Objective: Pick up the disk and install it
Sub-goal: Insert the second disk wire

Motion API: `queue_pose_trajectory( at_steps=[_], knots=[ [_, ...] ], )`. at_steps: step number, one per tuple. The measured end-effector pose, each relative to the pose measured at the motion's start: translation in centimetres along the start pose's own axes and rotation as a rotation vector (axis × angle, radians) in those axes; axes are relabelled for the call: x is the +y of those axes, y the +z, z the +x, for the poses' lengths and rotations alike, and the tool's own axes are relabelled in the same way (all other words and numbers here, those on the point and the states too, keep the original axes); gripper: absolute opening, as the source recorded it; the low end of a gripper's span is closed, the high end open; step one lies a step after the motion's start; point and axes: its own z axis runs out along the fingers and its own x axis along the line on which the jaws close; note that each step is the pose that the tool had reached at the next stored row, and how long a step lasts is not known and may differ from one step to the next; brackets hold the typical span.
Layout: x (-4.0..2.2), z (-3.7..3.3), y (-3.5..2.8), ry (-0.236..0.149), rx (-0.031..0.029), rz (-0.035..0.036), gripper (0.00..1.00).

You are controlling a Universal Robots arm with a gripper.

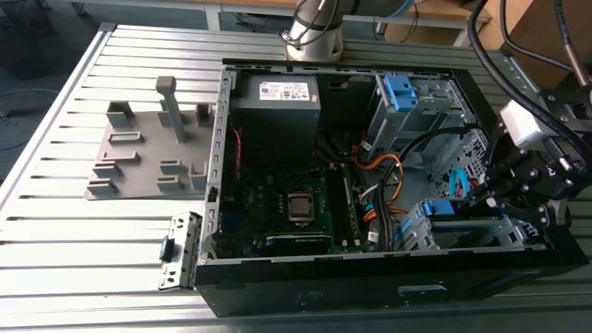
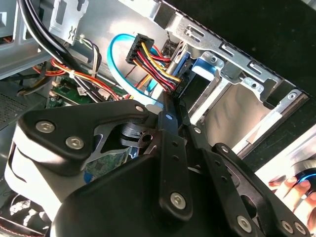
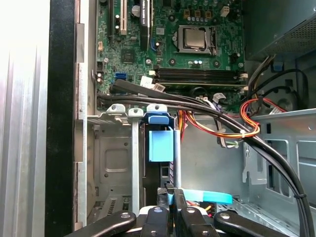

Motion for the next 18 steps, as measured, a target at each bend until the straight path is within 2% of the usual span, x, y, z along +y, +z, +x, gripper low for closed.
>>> queue_pose_trajectory(
  at_steps=[6, 7, 8, 9, 11, 13, 16, 18],
  knots=[
    [-0.01, 0.01, 0.07, 0.000, -0.0006, 0.0001, 0.16],
    [-0.03, 0.02, 0.22, 0.000, -0.0040, 0.0000, 0.17],
    [-0.03, 0.02, 0.18, 0.000, -0.0028, -0.0001, 0.17],
    [-0.02, 0.01, 0.12, 0.000, -0.0015, -0.0001, 0.23],
    [-0.01, 0.01, 0.07, 0.000, -0.0007, 0.0000, 0.23],
    [0.02, -0.04, -0.32, 0.000, -0.0005, 0.0000, 0.23],
    [0.12, -0.18, -1.49, 0.000, -0.0005, 0.0000, 0.23],
    [0.12, -0.24, -1.52, 0.000, -0.0018, -0.0001, 0.23]
  ],
)
